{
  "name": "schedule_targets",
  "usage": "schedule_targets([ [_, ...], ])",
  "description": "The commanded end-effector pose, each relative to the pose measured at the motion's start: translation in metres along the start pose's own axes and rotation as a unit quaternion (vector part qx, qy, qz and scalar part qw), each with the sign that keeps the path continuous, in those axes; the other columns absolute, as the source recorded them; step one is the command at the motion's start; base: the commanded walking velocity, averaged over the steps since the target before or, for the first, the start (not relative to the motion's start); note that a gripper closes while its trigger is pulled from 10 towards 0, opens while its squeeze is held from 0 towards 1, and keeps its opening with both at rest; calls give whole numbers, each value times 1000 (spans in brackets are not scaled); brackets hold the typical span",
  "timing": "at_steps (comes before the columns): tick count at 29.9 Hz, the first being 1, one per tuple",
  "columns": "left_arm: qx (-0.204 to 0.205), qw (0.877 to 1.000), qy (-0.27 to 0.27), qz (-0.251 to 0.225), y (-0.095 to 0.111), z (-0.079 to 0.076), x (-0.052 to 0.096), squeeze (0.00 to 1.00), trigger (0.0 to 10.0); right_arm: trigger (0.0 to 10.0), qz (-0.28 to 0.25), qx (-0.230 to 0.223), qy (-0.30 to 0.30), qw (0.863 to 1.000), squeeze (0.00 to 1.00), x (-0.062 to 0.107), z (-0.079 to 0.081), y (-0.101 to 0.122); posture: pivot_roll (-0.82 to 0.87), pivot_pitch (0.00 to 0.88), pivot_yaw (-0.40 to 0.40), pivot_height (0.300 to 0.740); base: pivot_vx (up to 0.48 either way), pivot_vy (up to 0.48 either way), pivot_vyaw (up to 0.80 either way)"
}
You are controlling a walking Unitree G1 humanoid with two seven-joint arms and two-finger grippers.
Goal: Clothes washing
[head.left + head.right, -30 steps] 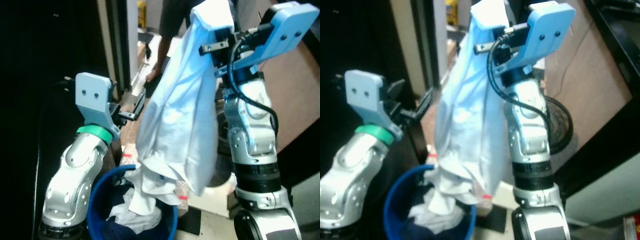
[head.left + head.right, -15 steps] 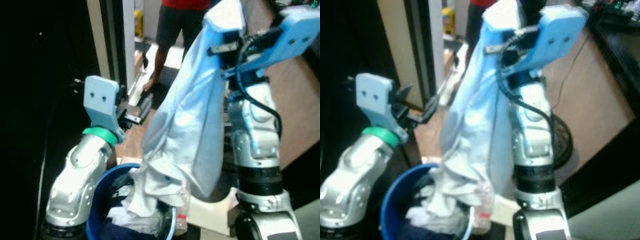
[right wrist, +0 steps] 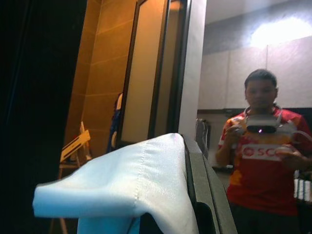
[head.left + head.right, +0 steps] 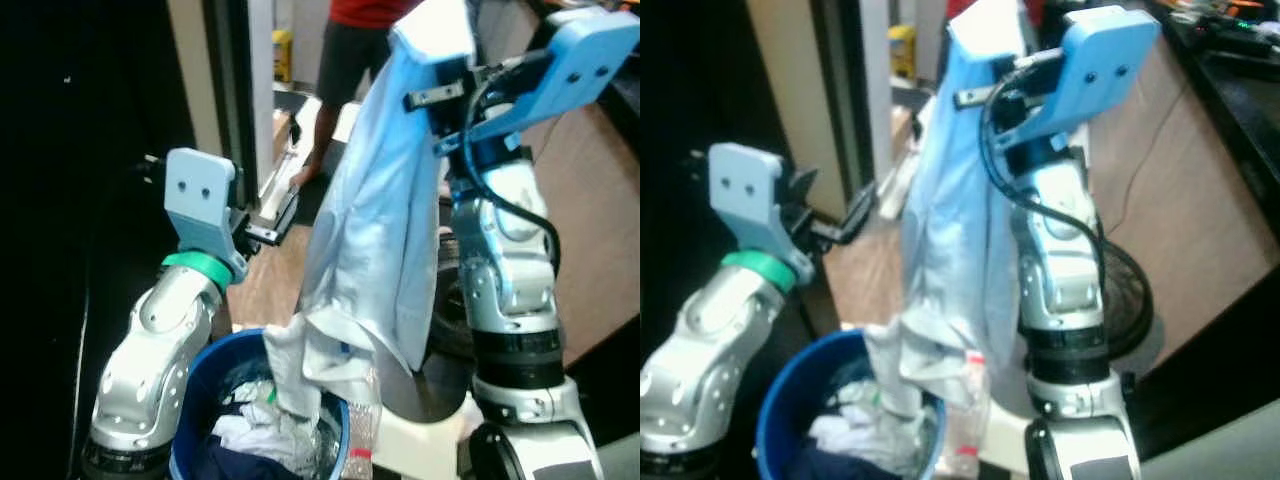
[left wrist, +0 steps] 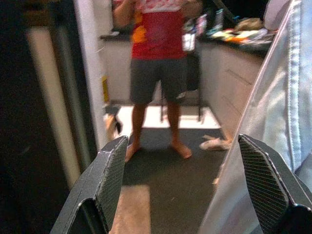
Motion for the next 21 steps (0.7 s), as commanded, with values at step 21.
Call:
schedule_targets([
  [21, -1, 1000, -5, 5, -3, -3, 1, 0, 10000, 10000, -20, 1, 2, 1000, 0, -2, 1, 9, 99, 82, -10, 724, 0, 0, 0],
])
Point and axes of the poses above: a point about 5 cm out from each wrist's last joint towards the gripper, its own x axis pointing back from the gripper into the wrist, its own y axis along the axis of the wrist's last joint, z = x × y, the point moved 4 cm from there along -x, pointing out of the wrist towards the gripper, and after that the axes turned 1 degree about -x, right-handed, at the moved point
